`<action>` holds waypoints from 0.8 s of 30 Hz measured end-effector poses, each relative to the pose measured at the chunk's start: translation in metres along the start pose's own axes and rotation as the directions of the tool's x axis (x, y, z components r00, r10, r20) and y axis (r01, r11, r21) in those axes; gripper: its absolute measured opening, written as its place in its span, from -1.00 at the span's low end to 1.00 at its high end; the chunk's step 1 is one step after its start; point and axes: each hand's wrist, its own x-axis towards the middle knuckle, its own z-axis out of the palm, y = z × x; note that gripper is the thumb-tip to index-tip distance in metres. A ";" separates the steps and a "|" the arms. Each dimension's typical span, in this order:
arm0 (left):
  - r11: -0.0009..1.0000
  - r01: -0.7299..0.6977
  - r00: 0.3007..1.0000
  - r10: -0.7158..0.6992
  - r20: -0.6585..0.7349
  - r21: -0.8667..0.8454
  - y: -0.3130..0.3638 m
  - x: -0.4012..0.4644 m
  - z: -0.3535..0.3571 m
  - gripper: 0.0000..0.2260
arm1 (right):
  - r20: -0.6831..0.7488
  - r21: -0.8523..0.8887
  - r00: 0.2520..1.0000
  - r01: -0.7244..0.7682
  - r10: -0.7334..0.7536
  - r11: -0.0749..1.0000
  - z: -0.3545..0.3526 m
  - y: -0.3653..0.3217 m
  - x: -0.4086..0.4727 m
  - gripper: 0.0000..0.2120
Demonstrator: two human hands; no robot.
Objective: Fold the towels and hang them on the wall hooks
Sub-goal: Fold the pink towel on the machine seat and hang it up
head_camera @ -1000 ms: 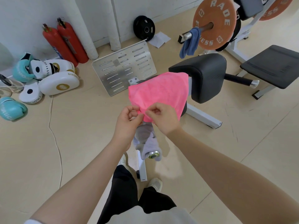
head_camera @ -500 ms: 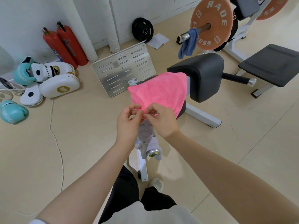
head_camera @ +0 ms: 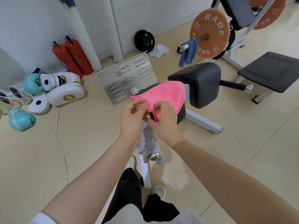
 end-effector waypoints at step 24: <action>0.752 0.182 0.920 -0.357 -0.160 -0.633 0.045 0.176 -0.086 -0.85 | 0.125 0.030 0.715 -0.695 0.688 0.718 0.018 0.040 0.125 -0.88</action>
